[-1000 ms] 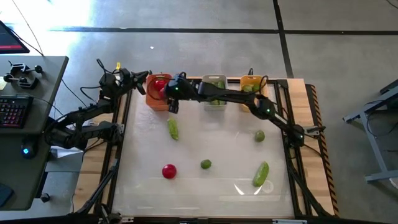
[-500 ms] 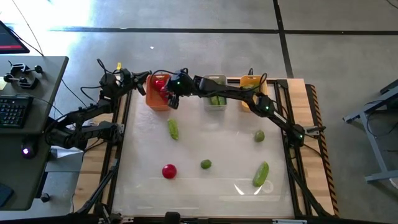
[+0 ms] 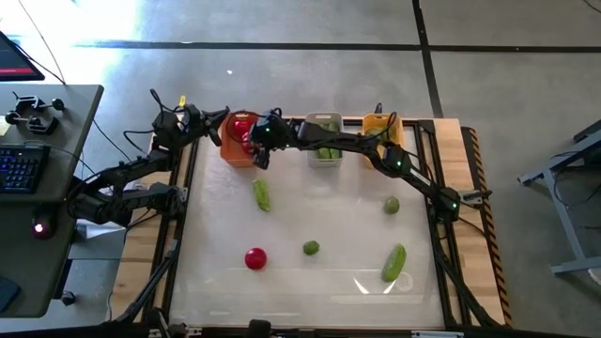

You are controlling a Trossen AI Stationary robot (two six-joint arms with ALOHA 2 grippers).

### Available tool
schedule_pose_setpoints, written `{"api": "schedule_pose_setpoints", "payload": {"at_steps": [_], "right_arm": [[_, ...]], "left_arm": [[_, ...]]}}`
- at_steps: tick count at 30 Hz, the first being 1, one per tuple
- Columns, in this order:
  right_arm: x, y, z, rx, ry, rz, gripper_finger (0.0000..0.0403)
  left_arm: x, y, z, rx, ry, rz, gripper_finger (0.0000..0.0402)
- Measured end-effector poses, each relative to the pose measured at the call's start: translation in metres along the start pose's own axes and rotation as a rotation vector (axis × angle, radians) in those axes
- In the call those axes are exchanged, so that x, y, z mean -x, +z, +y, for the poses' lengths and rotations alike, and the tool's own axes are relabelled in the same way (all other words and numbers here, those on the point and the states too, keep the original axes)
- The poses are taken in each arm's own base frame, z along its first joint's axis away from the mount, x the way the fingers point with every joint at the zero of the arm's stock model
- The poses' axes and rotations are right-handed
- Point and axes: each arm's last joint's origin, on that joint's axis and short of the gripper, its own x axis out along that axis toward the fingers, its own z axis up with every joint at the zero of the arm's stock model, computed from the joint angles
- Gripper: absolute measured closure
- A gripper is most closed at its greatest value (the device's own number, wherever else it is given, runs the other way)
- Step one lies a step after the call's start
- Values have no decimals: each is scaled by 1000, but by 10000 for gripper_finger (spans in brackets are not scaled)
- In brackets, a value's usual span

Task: Sort produce into baskets
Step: Put the top tomato into the orange bin

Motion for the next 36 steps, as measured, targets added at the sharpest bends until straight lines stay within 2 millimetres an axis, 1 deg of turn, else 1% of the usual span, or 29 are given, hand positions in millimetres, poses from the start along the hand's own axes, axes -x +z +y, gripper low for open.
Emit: {"api": "schedule_pose_setpoints", "payload": {"at_steps": [4,10,12,17,20,36], "right_arm": [[-5,-6,1,1,4,20,155],[-7,-7,1,3,5,19,154],[-8,-8,1,3,6,25,146],[-8,-8,1,3,5,22,107],[-8,-8,1,-3,5,23,94],[-6,-8,3,25,10,38,89]], "left_arm": [[0,0,0,-1,-3,1,402],[0,0,0,0,-2,3,402],[0,-1,0,2,-2,6,402],[0,-1,0,4,-2,8,401],[0,-1,0,5,-1,10,402],[0,-3,0,-4,1,25,402]]}}
